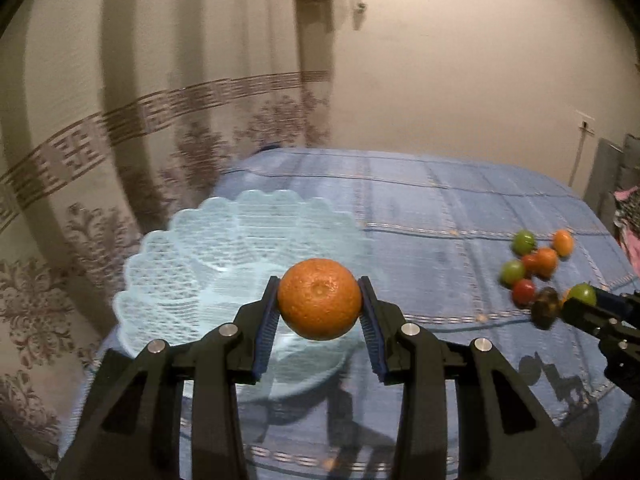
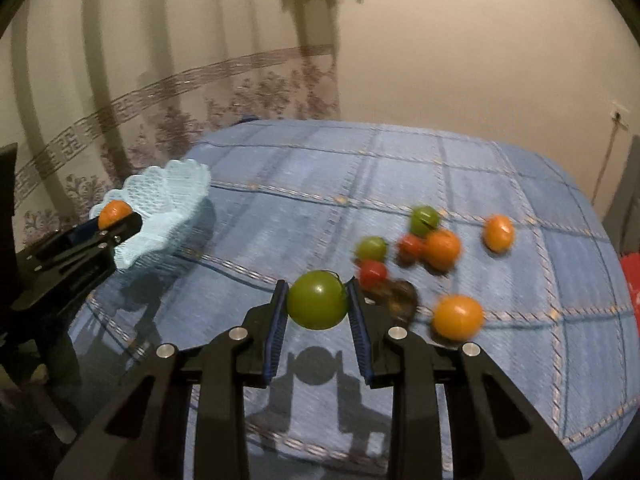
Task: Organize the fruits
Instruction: 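Carry the orange into the basket with the left gripper while the right gripper drops the green tomato there, then open the left gripper and withdraw both tools from the basket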
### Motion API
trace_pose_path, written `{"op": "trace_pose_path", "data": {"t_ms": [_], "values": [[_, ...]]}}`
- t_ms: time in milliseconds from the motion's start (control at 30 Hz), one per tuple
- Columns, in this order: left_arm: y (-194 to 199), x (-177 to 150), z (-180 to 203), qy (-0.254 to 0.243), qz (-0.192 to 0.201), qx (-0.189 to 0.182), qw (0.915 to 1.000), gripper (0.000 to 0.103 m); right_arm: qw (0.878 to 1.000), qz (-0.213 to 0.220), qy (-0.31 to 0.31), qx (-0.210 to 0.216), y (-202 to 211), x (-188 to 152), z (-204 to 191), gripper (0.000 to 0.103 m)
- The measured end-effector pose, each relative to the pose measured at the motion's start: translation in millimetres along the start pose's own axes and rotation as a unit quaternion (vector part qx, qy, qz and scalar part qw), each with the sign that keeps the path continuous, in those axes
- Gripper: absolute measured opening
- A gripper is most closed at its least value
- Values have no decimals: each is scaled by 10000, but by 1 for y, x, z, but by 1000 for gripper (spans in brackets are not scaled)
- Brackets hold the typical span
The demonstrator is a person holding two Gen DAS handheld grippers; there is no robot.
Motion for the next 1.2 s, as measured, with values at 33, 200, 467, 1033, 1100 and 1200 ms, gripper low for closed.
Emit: {"op": "trace_pose_path", "data": {"t_ms": [33,200,467,1033,1100,1200], "values": [[1,0,-9,65,4,50,10000,40,10000,14,54,62,-1,4,-9,30],[2,-2,-37,347,-48,134,9993,41,9989,103,300,335,-3,23,-50,30],[17,6,-69,585,218,343,9975,75,9952,182,631,726,-8,45,-110,30],[27,11,-103,909,372,623,9932,88,9914,128,697,1102,-26,54,-155,59],[25,11,-103,902,367,623,9933,90,9921,82,634,1079,-28,52,-150,59],[24,12,-102,893,375,628,9933,93,9933,31,502,1036,-30,49,-142,59]]}}
Point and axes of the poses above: each gripper's, at about its wrist camera, not at the fingertips, and y roughly against the way its jaws point, z to its right, x to its top, the point moved 10 cm from there along -y, roughly the way its jaws point, and after that the axes turned 11 degrees about -x, right-handed, at the moved point
